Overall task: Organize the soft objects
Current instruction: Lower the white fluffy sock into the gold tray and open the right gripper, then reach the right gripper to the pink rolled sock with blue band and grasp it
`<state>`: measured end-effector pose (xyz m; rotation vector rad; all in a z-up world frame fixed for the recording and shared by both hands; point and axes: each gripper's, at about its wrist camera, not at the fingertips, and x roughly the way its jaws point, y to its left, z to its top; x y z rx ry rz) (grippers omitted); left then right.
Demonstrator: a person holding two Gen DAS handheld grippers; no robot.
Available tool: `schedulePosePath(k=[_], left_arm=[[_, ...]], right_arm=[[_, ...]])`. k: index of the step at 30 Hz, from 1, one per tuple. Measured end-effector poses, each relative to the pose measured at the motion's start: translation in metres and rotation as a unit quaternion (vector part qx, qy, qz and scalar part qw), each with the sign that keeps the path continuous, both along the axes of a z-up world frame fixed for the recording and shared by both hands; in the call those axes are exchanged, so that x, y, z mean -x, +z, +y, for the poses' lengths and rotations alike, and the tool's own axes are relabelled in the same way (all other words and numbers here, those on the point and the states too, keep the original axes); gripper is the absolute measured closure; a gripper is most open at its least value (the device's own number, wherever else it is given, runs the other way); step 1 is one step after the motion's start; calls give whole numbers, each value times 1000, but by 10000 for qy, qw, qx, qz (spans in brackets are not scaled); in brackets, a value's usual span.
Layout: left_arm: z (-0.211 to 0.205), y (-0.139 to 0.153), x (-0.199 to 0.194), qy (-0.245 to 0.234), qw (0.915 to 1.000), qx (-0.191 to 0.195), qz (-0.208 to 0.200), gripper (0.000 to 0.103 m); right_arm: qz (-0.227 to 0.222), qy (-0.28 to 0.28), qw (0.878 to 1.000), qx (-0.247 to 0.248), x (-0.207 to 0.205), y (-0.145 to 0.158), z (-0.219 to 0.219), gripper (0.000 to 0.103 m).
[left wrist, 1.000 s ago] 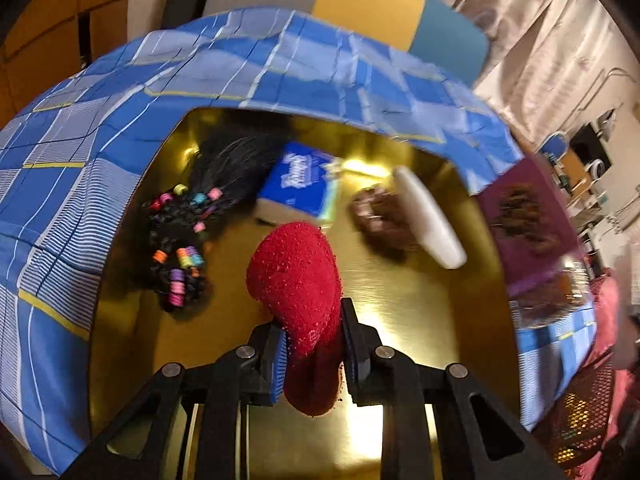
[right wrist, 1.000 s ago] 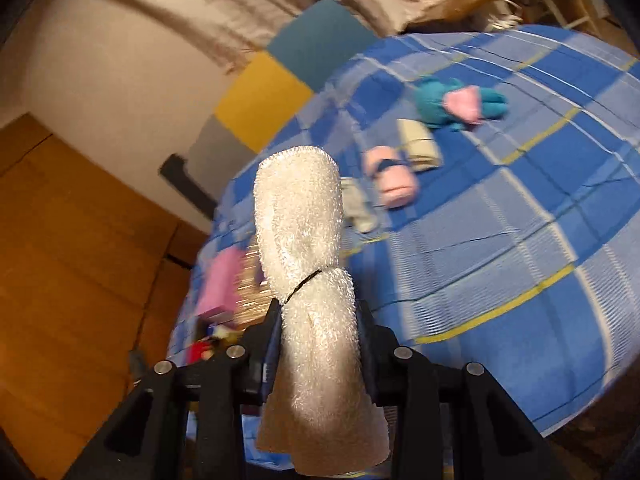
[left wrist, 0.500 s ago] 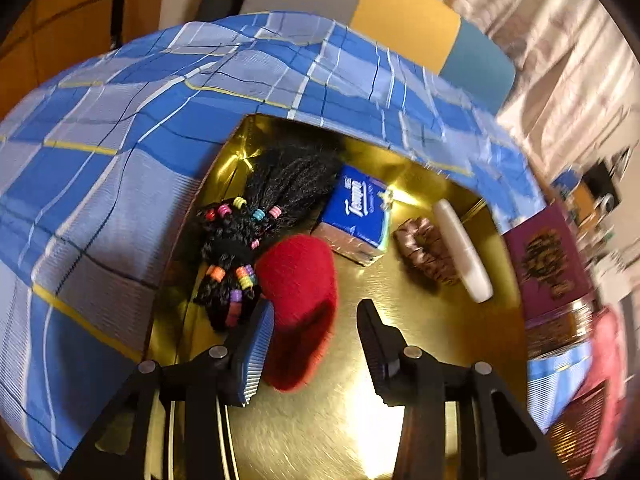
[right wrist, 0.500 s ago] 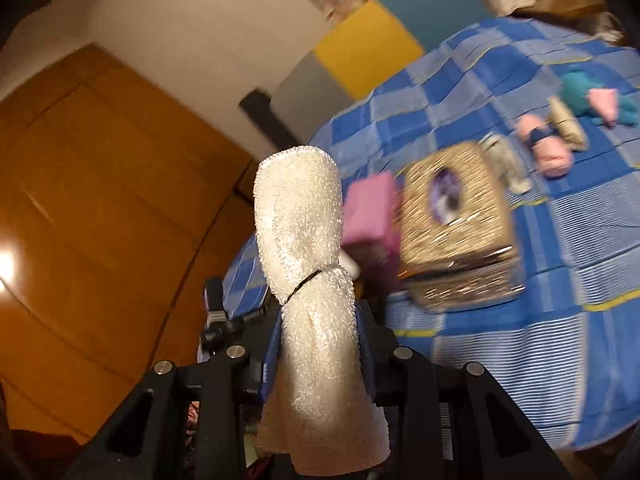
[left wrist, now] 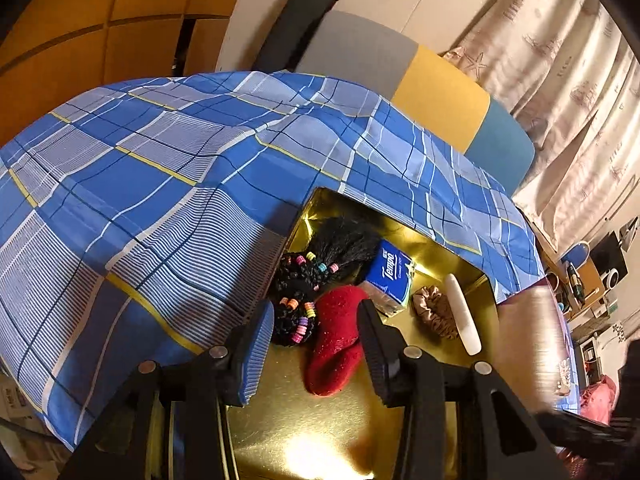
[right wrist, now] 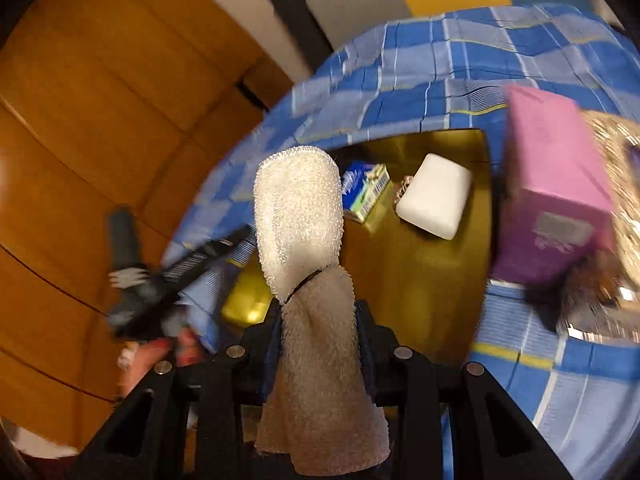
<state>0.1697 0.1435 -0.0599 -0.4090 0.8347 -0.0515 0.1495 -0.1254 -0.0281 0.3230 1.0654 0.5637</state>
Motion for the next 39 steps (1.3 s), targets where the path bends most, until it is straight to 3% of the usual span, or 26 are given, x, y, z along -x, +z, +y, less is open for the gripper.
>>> schedulePosePath(k=[5, 13, 16, 17, 26, 31, 39], left_arm=[[2, 4, 3, 66, 9999, 8, -108, 59], [0, 3, 2, 71, 10000, 21, -51, 59], [0, 2, 2, 82, 9999, 67, -14, 59], [0, 2, 3, 92, 9999, 71, -21, 60], [-11, 2, 7, -32, 9999, 140, -62, 59], [-30, 3, 13, -352, 9987, 336, -121, 59], [-77, 8, 32, -1161, 9915, 479, -347, 58]], right_arm=[[-39, 232, 9947, 999, -21, -20, 26, 69], [-67, 580, 9803, 1886, -31, -43, 54, 68], [-286, 552, 9707, 2321, -38, -49, 61, 62], [-323, 490, 9700, 2358, -41, -50, 61, 55], [-483, -83, 9851, 1651, -10, -22, 24, 51], [-726, -285, 9924, 951, 18, 0, 1, 51], [-1387, -952, 9857, 128, 64, 36, -66, 50]])
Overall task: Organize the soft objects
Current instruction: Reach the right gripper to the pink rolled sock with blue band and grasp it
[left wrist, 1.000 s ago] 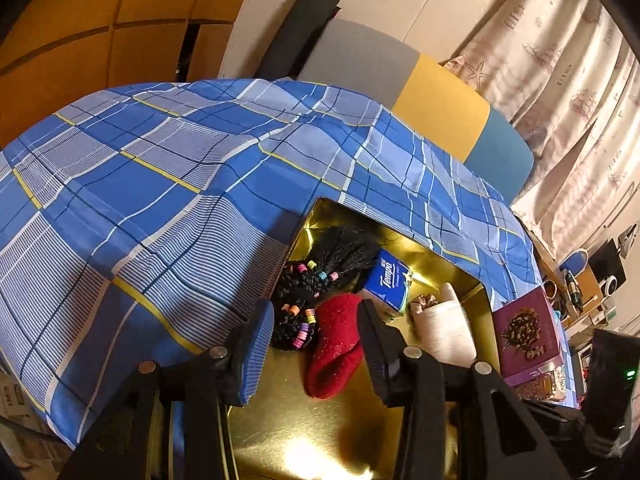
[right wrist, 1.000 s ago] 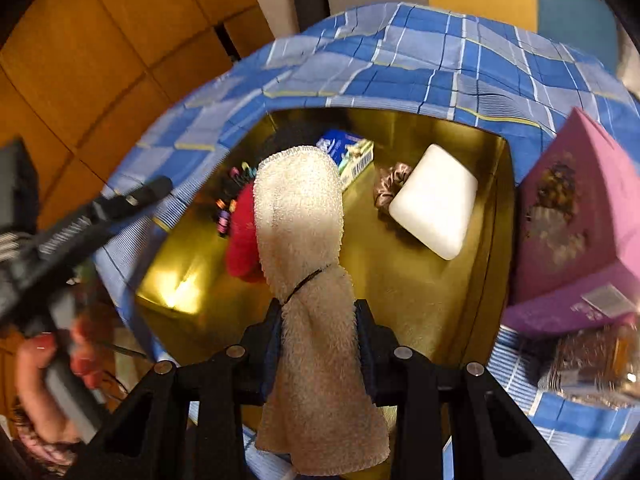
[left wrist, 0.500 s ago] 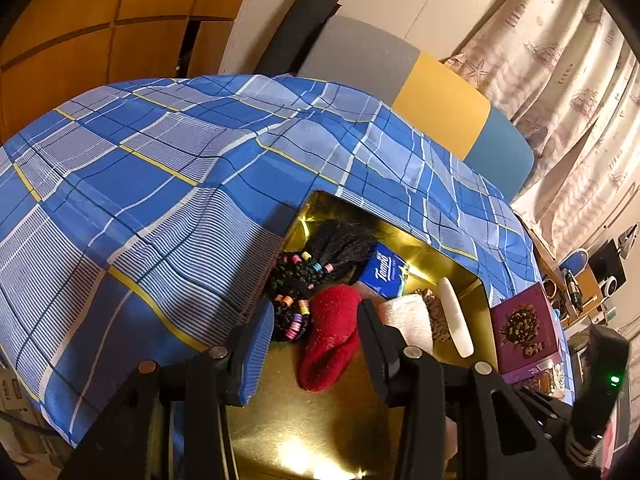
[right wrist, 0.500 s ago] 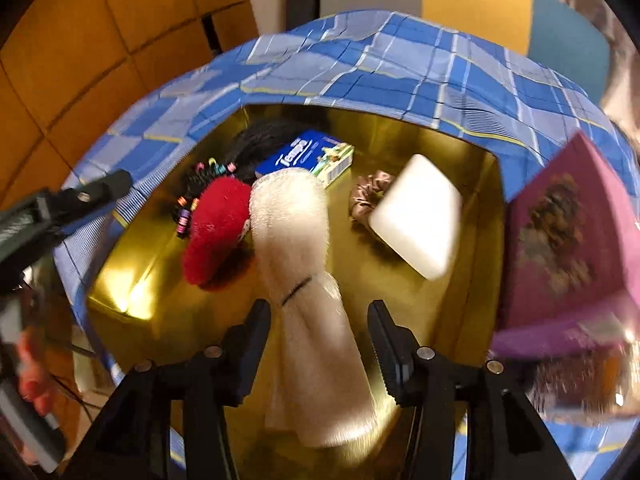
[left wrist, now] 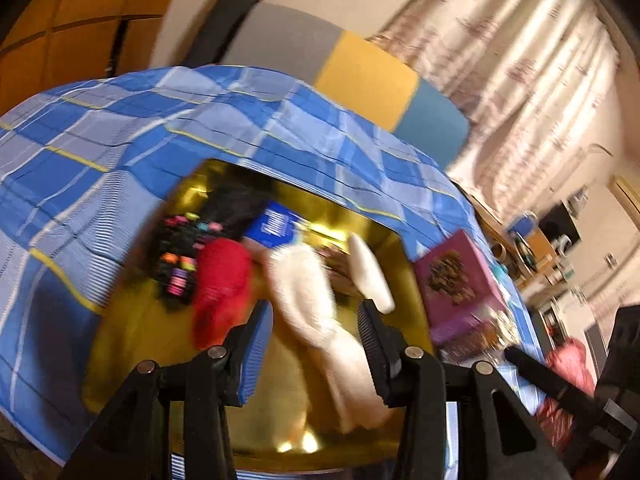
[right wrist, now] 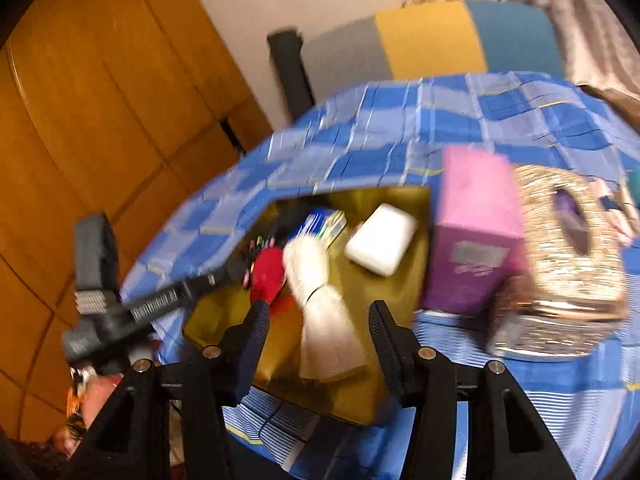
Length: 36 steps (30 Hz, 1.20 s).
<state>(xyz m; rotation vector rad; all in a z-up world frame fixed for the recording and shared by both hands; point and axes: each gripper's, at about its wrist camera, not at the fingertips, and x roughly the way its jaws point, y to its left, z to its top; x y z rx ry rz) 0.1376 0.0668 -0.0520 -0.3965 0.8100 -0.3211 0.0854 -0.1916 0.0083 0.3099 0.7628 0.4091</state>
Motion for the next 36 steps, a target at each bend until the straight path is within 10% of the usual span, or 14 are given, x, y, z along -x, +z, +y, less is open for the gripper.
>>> schedulePosePath(k=[8, 17, 36], left_arm=[[-50, 2, 23, -695, 9975, 116, -58, 57], [-94, 0, 41, -1143, 9934, 50, 54, 57], [-142, 27, 28, -1439, 9892, -95, 250, 57]], right_arm=[[-356, -1332, 9898, -348, 28, 11, -107, 49], [314, -2482, 9677, -305, 30, -39, -220, 49], [970, -2165, 9678, 839, -170, -85, -284, 49]])
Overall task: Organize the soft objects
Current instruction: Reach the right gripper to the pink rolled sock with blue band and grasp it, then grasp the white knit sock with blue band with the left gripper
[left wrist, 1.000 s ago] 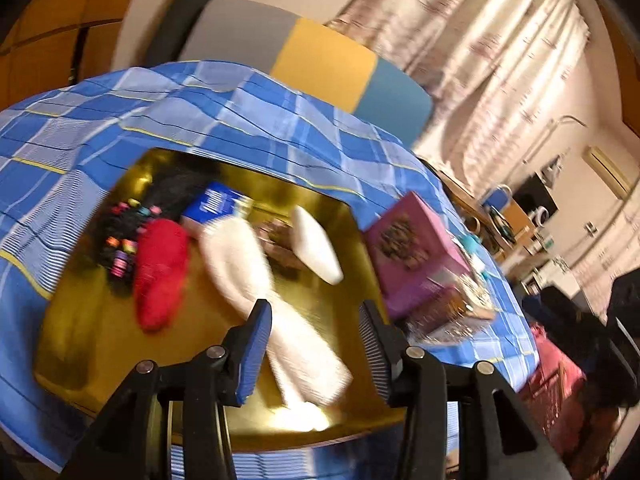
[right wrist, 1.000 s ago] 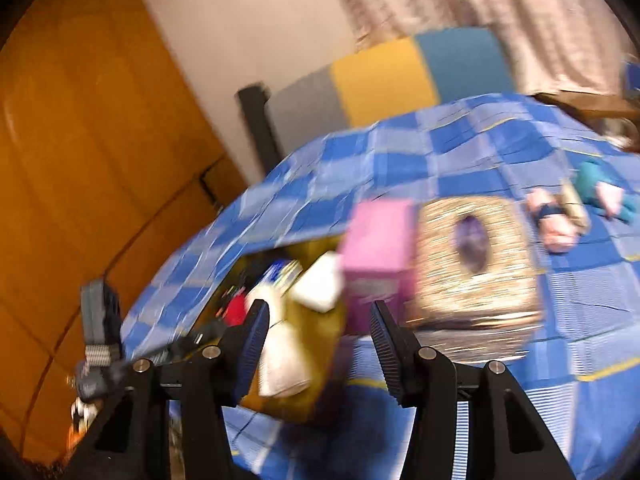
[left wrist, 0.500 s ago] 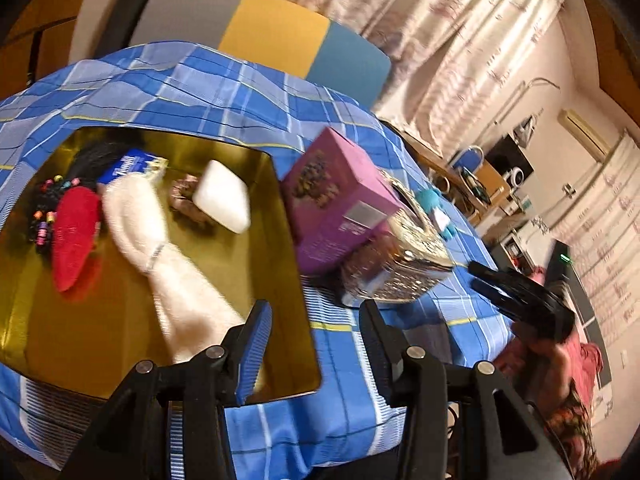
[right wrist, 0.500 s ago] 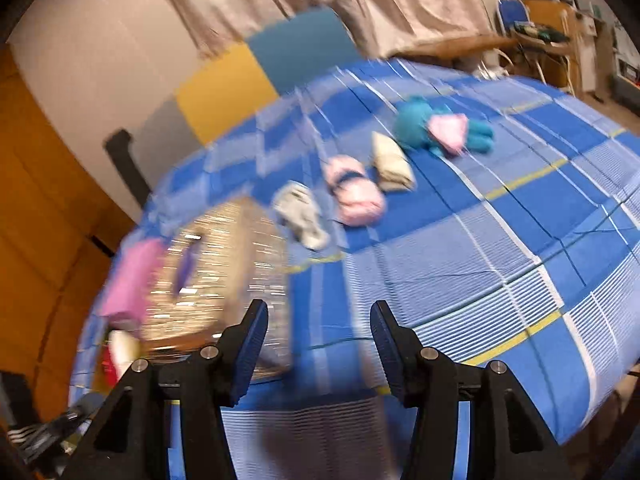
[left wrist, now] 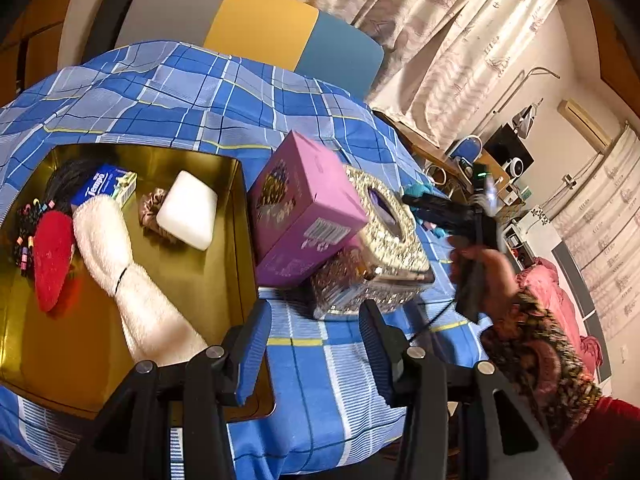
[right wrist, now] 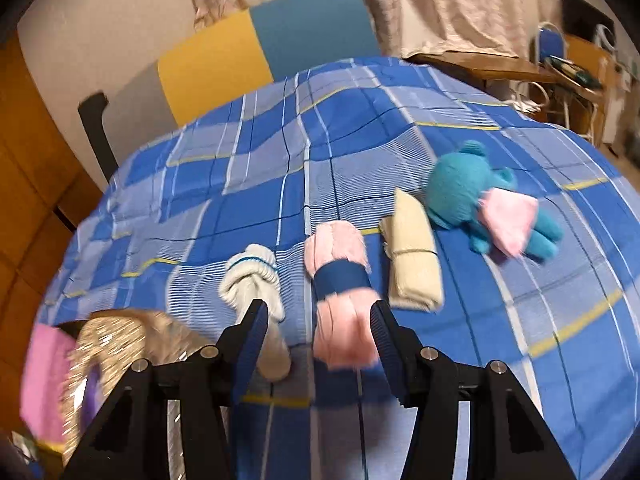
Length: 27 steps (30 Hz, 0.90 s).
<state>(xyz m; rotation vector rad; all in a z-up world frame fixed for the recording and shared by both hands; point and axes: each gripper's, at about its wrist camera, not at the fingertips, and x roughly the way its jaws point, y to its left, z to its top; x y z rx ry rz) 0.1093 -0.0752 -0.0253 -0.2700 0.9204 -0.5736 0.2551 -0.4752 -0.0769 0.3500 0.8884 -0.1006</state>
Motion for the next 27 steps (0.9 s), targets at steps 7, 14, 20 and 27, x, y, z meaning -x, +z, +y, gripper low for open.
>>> schedulePosePath(k=[7, 14, 20, 27], left_arm=[[-22, 32, -29, -146, 9999, 1, -31, 57], [-70, 64, -73, -582, 9982, -151, -58, 57], [-131, 79, -126, -884, 9954, -349, 131, 57], [-199, 46, -219, -858, 9826, -699, 1492, 46]], right_arm=[[522, 11, 9986, -17, -41, -41, -13, 49], [348, 125, 9992, -137, -23, -46, -23, 63], [300, 130, 9991, -275, 23, -38, -27, 64], [-211, 53, 9998, -30, 63, -47, -25, 64]])
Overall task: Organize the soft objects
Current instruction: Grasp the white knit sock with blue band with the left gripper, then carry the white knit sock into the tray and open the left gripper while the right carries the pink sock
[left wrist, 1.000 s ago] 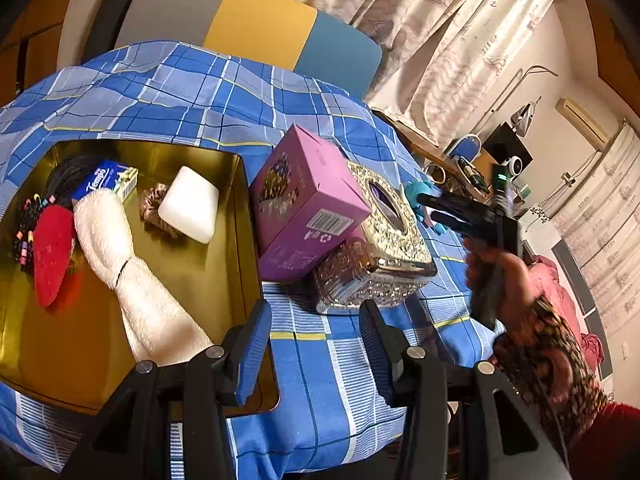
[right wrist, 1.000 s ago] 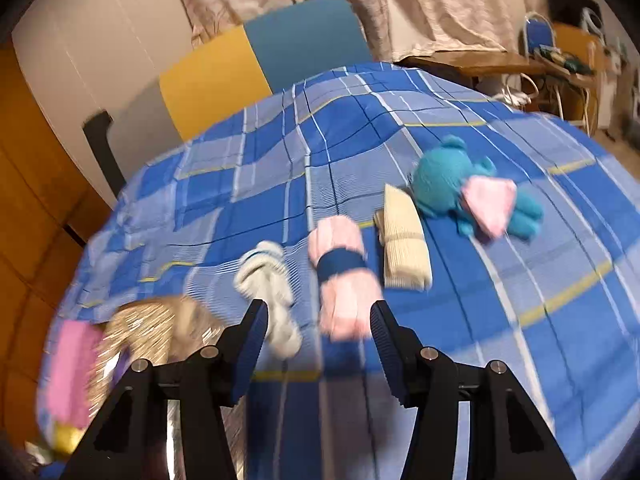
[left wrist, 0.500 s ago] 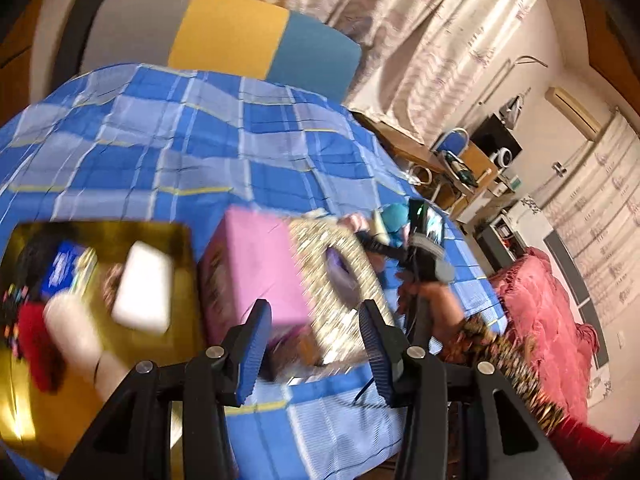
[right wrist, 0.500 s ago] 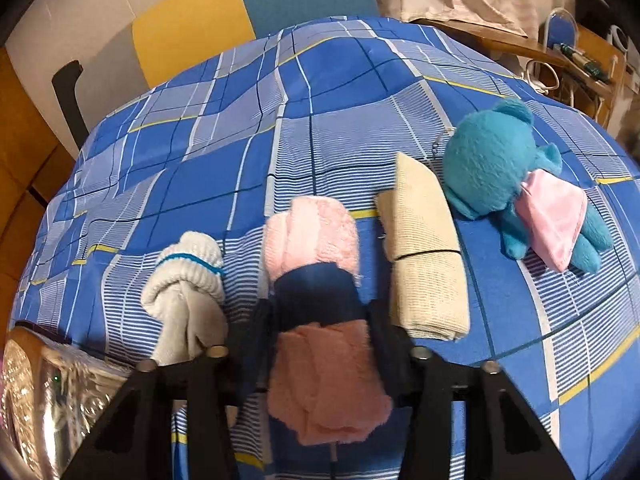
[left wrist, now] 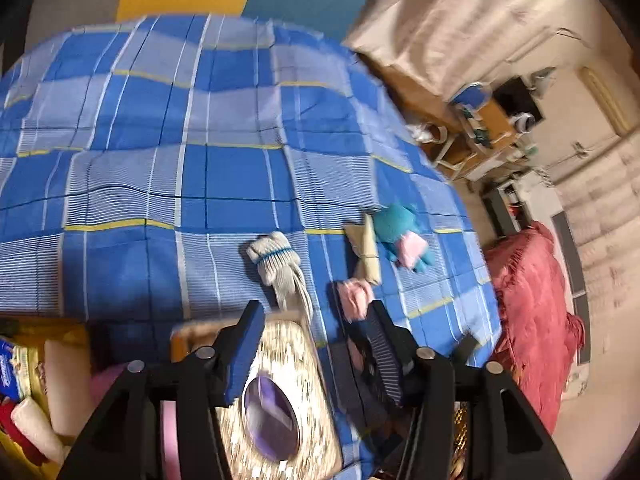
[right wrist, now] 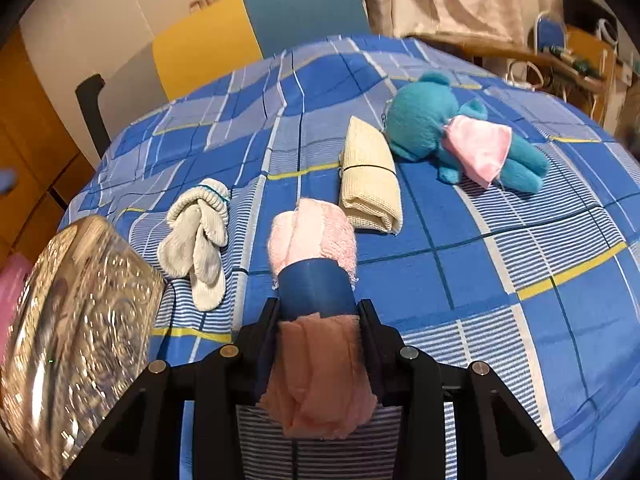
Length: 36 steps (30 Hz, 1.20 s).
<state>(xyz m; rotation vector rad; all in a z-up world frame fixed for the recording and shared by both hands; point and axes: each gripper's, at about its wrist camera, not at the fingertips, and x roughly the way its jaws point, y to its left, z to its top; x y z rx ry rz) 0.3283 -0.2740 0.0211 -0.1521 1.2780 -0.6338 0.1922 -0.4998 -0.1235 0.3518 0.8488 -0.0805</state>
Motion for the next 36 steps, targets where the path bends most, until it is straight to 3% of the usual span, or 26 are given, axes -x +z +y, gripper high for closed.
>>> schedulePosePath(k=[7, 13, 17, 22, 30, 32, 34, 36], left_arm=[[-42, -51, -40, -15, 9951, -764, 627, 44], [-65, -91, -61, -2, 9841, -1451, 1025, 43], [-75, -109, -72, 55, 9798, -1584, 1217, 42], [-95, -136, -74, -162, 9677, -1914, 1634, 37], [-109, -168, -75, -129, 9547, -2525, 1569, 39], [-110, -169, -73, -117, 9547, -2585, 1467, 39], [-113, -165, -71, -126, 9562, -2602, 1334, 52], [-115, -163, -70, -160, 9584, -2572, 1226, 55]], right_arm=[[-185, -197, 9992, -297, 4, -5, -6, 62], [-286, -227, 9985, -400, 2, -6, -6, 62], [-348, -240, 9982, -434, 6, -7, -7, 62], [-373, -238, 9983, -377, 11, -7, -7, 62], [-411, -245, 9980, -412, 14, -7, -6, 62], [-430, -257, 9977, -462, 15, -8, -8, 62], [-443, -263, 9975, -492, 16, -9, -9, 62], [-440, -264, 9976, -473, 15, -9, -9, 62]])
